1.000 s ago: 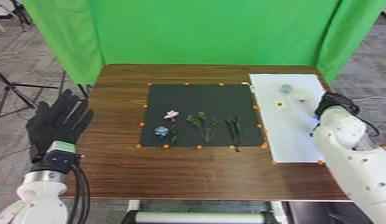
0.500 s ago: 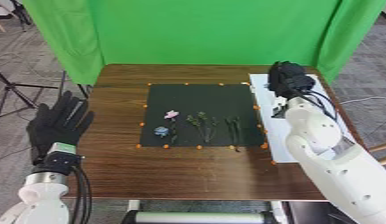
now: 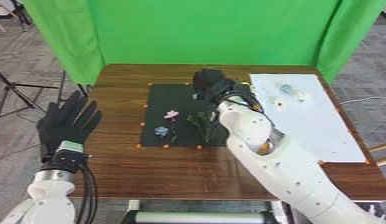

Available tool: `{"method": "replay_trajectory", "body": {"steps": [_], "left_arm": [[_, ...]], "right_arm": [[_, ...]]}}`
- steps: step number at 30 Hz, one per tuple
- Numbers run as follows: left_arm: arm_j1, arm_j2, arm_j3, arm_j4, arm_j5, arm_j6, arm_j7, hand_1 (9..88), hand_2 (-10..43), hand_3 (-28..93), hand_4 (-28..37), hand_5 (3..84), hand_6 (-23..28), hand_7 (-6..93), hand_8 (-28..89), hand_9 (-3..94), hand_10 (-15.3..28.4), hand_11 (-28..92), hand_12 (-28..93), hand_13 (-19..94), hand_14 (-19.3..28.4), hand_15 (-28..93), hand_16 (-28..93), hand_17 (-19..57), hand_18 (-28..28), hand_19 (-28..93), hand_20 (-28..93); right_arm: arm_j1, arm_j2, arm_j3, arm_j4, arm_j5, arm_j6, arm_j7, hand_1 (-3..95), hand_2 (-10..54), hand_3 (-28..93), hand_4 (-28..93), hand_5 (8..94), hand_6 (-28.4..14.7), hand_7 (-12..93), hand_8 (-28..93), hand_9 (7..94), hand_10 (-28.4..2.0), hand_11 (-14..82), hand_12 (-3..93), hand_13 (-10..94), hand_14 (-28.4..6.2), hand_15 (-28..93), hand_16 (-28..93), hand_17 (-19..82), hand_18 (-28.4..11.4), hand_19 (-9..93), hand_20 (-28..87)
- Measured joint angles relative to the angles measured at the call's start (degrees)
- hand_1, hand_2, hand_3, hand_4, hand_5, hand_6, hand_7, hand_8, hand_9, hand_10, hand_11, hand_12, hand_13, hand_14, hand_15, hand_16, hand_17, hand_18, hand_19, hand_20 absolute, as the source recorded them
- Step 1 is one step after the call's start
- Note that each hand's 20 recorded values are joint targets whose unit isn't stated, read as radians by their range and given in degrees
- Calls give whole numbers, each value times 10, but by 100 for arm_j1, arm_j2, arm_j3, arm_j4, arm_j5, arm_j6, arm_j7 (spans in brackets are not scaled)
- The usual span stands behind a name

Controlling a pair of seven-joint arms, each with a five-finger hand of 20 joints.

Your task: Arrange flowers

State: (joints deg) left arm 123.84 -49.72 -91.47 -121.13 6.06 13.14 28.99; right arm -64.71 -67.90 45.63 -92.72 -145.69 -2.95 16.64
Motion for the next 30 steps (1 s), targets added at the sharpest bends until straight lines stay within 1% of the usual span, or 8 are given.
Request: {"method": "replay_trajectory", "body": {"steps": [5, 9, 20, 22, 24, 25, 27, 30], "left_arm": [[-23, 0, 11, 20, 6, 7, -21, 268, 110, 718, -283, 391, 59, 127, -89, 308, 119, 170, 89, 208, 137, 307, -76, -50, 133, 335, 89], [-23, -2, 9, 21, 7, 12, -31, 268, 111, 719, -283, 392, 59, 127, -89, 308, 119, 171, 89, 208, 136, 306, -76, -50, 133, 335, 89], [-29, -2, 8, 21, 4, 16, -50, 269, 113, 719, -283, 392, 60, 129, -89, 306, 119, 171, 90, 207, 136, 306, -76, -51, 134, 336, 88], [-44, -2, 17, 24, 2, 18, -59, 270, 114, 719, -283, 392, 60, 129, -89, 305, 119, 171, 89, 205, 135, 305, -75, -51, 134, 336, 87], [-57, -2, 19, 24, -3, 26, -61, 269, 113, 720, -283, 392, 60, 129, -89, 304, 119, 171, 90, 205, 134, 303, -75, -51, 134, 337, 87], [-58, -2, 18, 24, -5, 29, -60, 269, 113, 720, -283, 392, 60, 129, -89, 304, 119, 171, 90, 204, 133, 303, -75, -51, 134, 337, 87], [-56, -2, 9, 24, -6, 38, -57, 269, 112, 722, -282, 393, 60, 130, -90, 303, 119, 171, 90, 203, 133, 304, -74, -51, 133, 337, 87], [-42, -3, -25, 21, -6, 54, -55, 269, 110, 724, -282, 394, 59, 131, -90, 302, 118, 171, 91, 202, 132, 305, -73, -51, 133, 338, 87]], "right_arm": [[-2, -87, -356, 463, -591, 342, -23, 627, -95, 699, -283, 722, 8, 330, 4, 847, -73, 91, 391, 737, -48, 440, 452, 386, -201, 832, 424], [-51, -92, -375, 554, -553, 385, 52, 624, -95, 698, -283, 718, 8, 327, -2, 841, -73, 86, 384, 735, -46, 442, 453, 386, -202, 833, 426], [-152, -192, -268, 428, -376, -40, 118, 612, -95, 693, -283, 698, 2, 310, -11, 811, -75, 70, 360, 719, -45, 449, 452, 378, -206, 834, 426], [-166, -217, -268, 413, -376, -40, 123, 609, -95, 693, -283, 693, 1, 311, -14, 776, -81, 56, 334, 709, -42, 451, 451, 376, -206, 835, 425], [-186, -226, -268, 385, -381, -49, 126, 609, -95, 692, -283, 684, -1, 314, -18, 724, -98, 97, 271, 702, -42, 457, 450, 374, -204, 836, 421], [-196, -228, -267, 372, -382, -69, 129, 609, -95, 692, -283, 679, -2, 314, -18, 686, -111, 135, 216, 698, -42, 464, 447, 374, -205, 838, 419], [-224, -232, -249, 344, -373, -134, 147, 611, -95, 689, -283, 679, -4, 313, -18, 655, -119, 151, 173, 690, -42, 475, 440, 373, -205, 839, 416], [-260, -233, -219, 310, -315, -198, 190, 613, -95, 687, -283, 677, -6, 313, -16, 634, -126, 144, 163, 686, -42, 479, 436, 372, -203, 838, 414]]}}
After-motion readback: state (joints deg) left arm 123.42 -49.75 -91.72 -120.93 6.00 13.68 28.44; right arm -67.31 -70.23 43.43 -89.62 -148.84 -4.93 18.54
